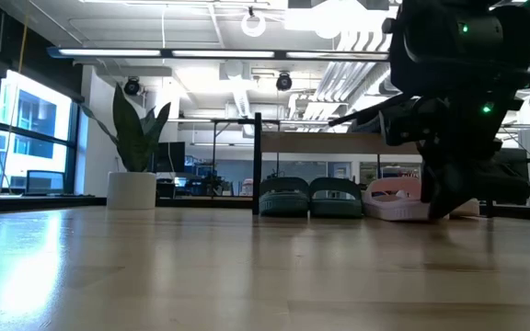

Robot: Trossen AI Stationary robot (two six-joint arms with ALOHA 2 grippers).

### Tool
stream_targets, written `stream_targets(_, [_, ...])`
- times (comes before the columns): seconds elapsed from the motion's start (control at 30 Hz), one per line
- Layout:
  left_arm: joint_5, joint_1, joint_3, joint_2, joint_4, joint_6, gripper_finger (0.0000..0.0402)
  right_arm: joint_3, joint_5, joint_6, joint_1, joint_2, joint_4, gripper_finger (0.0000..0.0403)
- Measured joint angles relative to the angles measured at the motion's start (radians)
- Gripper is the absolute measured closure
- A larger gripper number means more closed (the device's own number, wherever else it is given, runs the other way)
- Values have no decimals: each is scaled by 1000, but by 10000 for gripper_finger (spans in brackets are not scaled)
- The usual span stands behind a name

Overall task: Pick and place slides into the shelf
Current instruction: Move the pink slipper under the shelf

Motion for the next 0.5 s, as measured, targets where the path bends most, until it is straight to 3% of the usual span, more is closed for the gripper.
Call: stream_targets(0.5, [-2, 0, 0, 0, -3, 23, 385, 0, -75, 12, -23, 0, 3, 251])
